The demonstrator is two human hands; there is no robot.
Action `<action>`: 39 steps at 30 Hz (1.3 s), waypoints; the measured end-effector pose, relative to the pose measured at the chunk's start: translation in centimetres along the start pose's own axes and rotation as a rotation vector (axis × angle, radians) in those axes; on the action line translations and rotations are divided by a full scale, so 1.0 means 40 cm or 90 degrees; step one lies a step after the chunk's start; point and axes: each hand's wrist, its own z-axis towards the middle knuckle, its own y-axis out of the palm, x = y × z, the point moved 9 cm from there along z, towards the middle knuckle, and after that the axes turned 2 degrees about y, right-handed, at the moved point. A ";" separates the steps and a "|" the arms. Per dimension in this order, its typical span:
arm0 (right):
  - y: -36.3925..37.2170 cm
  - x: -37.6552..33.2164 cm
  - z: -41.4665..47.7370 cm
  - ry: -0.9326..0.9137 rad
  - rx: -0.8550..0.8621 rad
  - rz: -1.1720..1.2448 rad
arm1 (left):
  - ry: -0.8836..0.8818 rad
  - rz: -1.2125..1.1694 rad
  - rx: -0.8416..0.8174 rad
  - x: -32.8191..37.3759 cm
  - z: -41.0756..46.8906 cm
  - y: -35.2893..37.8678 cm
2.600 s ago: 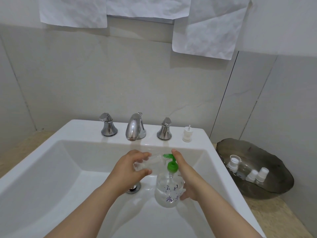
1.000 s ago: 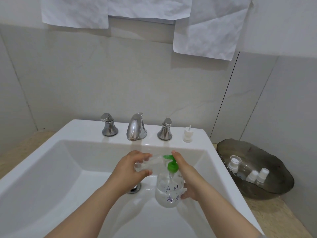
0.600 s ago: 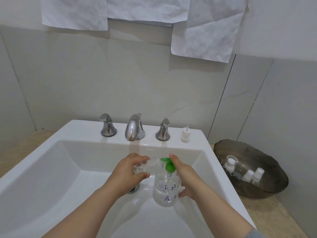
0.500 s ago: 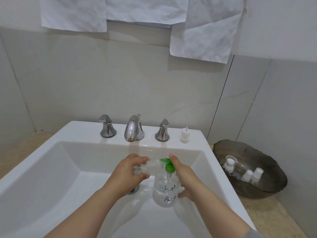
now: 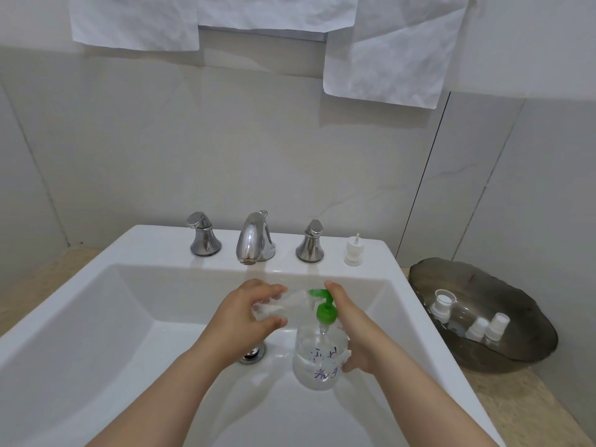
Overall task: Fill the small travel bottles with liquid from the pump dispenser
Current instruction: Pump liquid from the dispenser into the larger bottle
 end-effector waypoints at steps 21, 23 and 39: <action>0.012 0.011 -0.003 -0.004 -0.013 -0.039 | -0.009 0.042 -0.010 -0.009 -0.003 0.008; 0.008 0.010 -0.007 -0.005 -0.002 -0.047 | -0.013 0.057 -0.019 -0.015 -0.004 0.013; 0.003 0.010 -0.020 -0.018 0.009 -0.053 | -0.020 0.038 -0.016 -0.016 -0.007 0.011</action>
